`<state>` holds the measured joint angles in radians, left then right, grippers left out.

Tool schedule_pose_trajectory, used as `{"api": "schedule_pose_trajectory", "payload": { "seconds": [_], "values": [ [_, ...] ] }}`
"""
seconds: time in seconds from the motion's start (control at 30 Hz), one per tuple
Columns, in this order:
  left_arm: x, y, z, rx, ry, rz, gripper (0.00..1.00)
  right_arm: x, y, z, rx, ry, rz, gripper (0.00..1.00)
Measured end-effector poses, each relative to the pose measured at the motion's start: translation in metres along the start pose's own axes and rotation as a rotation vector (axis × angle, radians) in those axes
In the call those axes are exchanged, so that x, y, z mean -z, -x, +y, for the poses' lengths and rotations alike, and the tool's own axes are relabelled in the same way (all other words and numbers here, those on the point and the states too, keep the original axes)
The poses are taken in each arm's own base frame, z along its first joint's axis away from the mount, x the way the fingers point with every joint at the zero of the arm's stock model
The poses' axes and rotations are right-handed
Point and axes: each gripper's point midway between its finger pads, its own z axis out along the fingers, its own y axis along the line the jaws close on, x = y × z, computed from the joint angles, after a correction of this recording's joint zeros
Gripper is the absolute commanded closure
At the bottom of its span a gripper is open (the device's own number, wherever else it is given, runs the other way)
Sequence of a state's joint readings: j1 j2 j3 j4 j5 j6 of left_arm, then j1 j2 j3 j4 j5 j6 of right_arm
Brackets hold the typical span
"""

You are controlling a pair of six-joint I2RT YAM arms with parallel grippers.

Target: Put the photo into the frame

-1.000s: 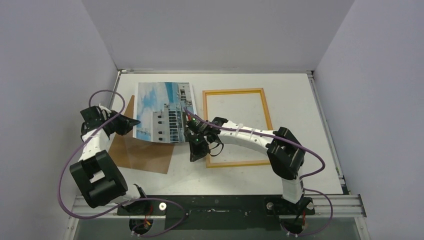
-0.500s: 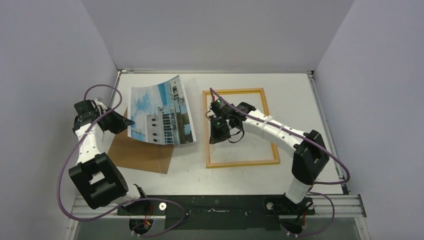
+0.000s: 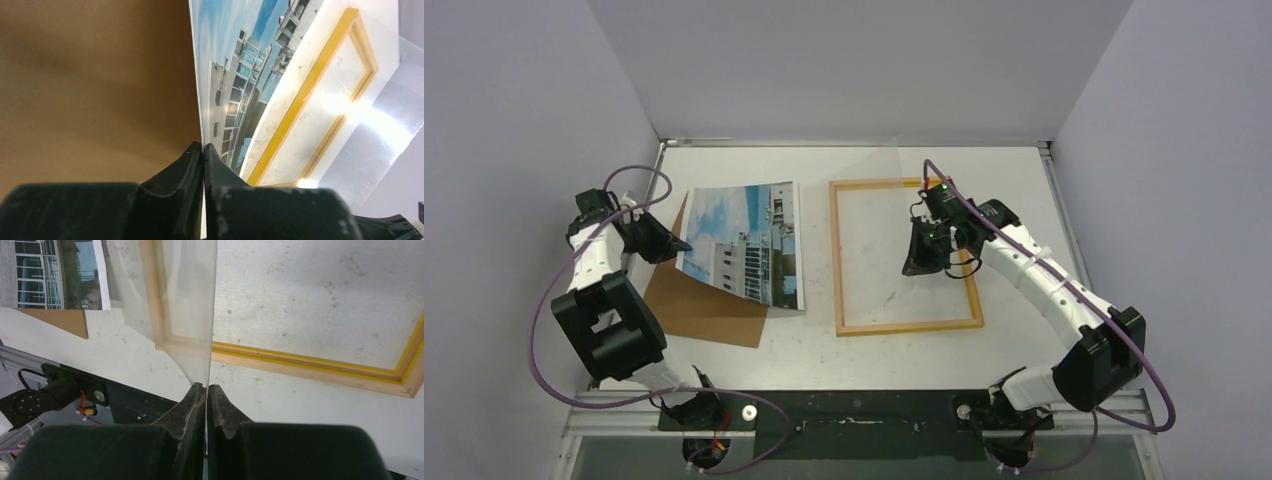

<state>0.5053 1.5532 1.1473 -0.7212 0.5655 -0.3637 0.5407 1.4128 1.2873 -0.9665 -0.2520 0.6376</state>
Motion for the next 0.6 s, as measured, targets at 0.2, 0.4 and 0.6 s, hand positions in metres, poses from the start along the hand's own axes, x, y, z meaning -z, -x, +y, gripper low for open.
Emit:
{"api": "schedule_pose_trajectory", "payload": {
  "seconds": [0.2,0.4,0.6],
  "values": [
    [-0.009,0.016,-0.003,-0.051,0.029,0.07,0.91,0.026,0.004,-0.017,-0.027,0.01,-0.019,1.0],
    [-0.007,0.011,0.005,-0.113,0.148,0.097,0.64,0.04,0.007,-0.012,-0.031,0.049,-0.041,1.0],
    [0.009,0.012,0.036,-0.116,0.363,0.108,0.31,0.057,0.018,0.007,-0.041,0.119,-0.078,1.0]
  ]
}}
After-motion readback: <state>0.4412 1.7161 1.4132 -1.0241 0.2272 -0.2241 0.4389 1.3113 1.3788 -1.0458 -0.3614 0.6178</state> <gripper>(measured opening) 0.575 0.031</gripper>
